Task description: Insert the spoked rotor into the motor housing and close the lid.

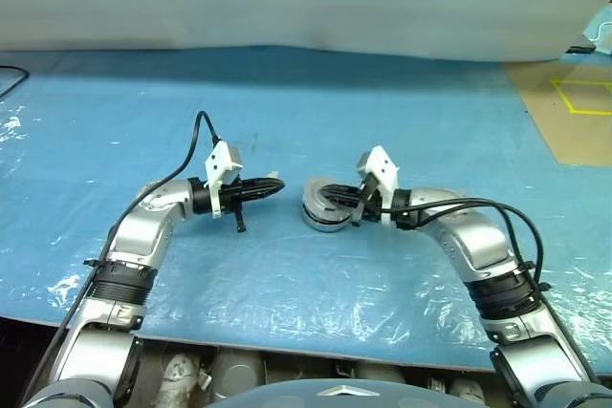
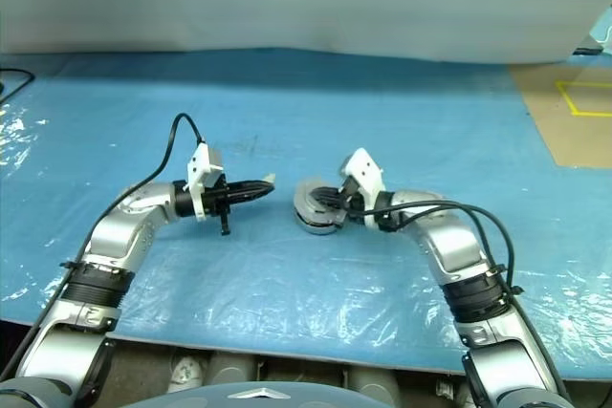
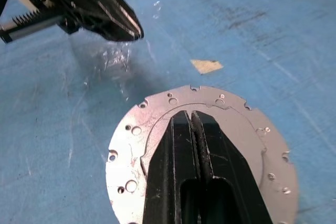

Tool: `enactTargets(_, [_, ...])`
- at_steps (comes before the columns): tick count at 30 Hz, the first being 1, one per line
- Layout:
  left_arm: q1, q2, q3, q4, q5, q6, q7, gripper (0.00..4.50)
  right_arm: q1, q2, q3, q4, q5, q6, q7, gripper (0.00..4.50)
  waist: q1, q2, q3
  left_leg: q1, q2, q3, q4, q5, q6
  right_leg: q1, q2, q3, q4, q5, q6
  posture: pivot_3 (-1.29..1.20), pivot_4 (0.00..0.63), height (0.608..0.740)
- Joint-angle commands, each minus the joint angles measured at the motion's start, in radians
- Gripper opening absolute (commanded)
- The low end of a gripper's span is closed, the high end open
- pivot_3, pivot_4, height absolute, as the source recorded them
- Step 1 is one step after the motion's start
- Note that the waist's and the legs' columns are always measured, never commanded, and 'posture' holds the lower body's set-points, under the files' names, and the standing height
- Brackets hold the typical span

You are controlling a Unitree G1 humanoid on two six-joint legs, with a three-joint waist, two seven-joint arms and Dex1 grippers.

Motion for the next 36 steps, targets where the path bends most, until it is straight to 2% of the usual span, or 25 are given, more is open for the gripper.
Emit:
enactTargets(1, [0.007, 0.016, 0.020, -0.047, -0.020, 0.002, -0.001, 0.08, -0.001, 0.012, 0.017, 0.045, -0.031, -0.041, 0.002, 0.00, 0.000, 0.000, 0.000, 0.000, 0.000, 0.000, 0.000, 0.000, 0.000, 0.000, 0.000, 0.000, 0.000, 0.000, 0.000, 0.00, 0.150, 0.740])
enactTargets(5, [0.011, 0.027, 0.020, -0.057, -0.026, 0.021, -0.005, 0.08, -0.004, 0.012, 0.028, 0.050, -0.057, -0.066, 0.000, 0.00, 0.000, 0.000, 0.000, 0.001, 0.000, 0.000, 0.000, 0.000, 0.000, 0.001, 0.000, 0.000, 0.000, 0.000, 0.000, 0.00, 0.150, 0.740])
enactTargets(13, [0.012, 0.029, 0.017, -0.049, -0.030, 0.010, -0.009, 0.08, -0.092, 0.013, -0.097, -0.133, 0.112, 0.078, 0.008, 0.00, 0.000, 0.000, 0.000, 0.000, 0.000, 0.000, 0.000, 0.000, 0.000, 0.000, 0.000, 0.001, 0.001, 0.000, 0.000, 0.00, 0.150, 0.740])
enactTargets(17, [0.007, 0.019, 0.011, -0.037, -0.025, -0.001, -0.009, 0.00, -0.095, -0.002, -0.101, -0.146, 0.083, 0.047, -0.007, 0.88, 0.001, 0.000, 0.000, 0.000, 0.000, 0.000, 0.000, 0.000, 0.000, 0.000, 0.000, 0.000, 0.001, 0.000, 0.000, 0.00, 0.150, 0.740])
enactTargets(27, [0.004, 0.012, 0.013, -0.029, -0.025, -0.010, -0.008, 0.00, -0.042, -0.055, -0.044, -0.147, -0.015, -0.028, 0.002, 4.44, 0.000, 0.000, 0.000, 0.000, 0.000, 0.000, 0.000, 0.000, 0.000, 0.000, 0.000, 0.000, 0.001, 0.000, 0.000, 0.00, 0.150, 0.740])
enactTargets(36, [-0.002, 0.010, 0.008, -0.014, -0.012, -0.020, -0.003, 0.00, -0.032, -0.077, 0.037, -0.122, -0.080, -0.072, 0.050, 4.48, 0.000, 0.000, 0.000, 0.000, 0.000, 0.000, 0.000, 0.000, 0.000, 0.000, 0.000, 0.000, 0.001, 0.000, 0.000, 0.00, 0.150, 0.740])
